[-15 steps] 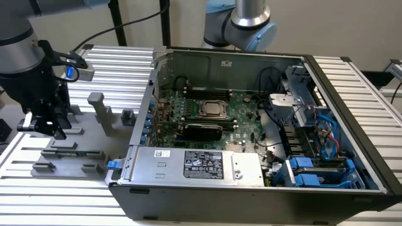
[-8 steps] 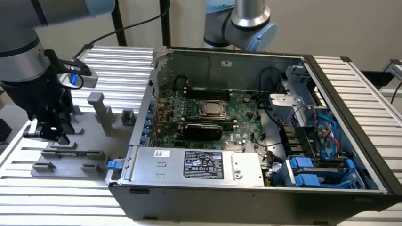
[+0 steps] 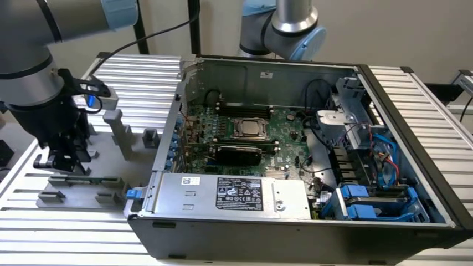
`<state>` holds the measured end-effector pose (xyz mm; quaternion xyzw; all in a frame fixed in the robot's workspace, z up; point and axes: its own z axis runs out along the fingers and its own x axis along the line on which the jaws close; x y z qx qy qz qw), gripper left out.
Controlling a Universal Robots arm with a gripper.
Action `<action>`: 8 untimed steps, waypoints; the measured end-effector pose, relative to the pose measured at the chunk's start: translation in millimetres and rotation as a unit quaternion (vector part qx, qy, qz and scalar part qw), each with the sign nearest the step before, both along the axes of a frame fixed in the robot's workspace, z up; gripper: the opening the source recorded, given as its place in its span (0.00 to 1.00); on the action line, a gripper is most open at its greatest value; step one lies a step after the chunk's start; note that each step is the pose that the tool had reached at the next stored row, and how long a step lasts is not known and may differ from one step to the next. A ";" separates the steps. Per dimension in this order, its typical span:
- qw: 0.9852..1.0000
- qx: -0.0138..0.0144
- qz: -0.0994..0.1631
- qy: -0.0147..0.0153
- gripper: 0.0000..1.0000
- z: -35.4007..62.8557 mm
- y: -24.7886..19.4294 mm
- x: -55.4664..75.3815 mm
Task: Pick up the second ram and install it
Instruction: 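Pick up the second ram and move it above second insertion slot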
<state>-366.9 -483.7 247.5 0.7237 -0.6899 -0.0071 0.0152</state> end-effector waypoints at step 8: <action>1.000 0.000 0.000 0.000 0.36 -14.4 0.0 0.0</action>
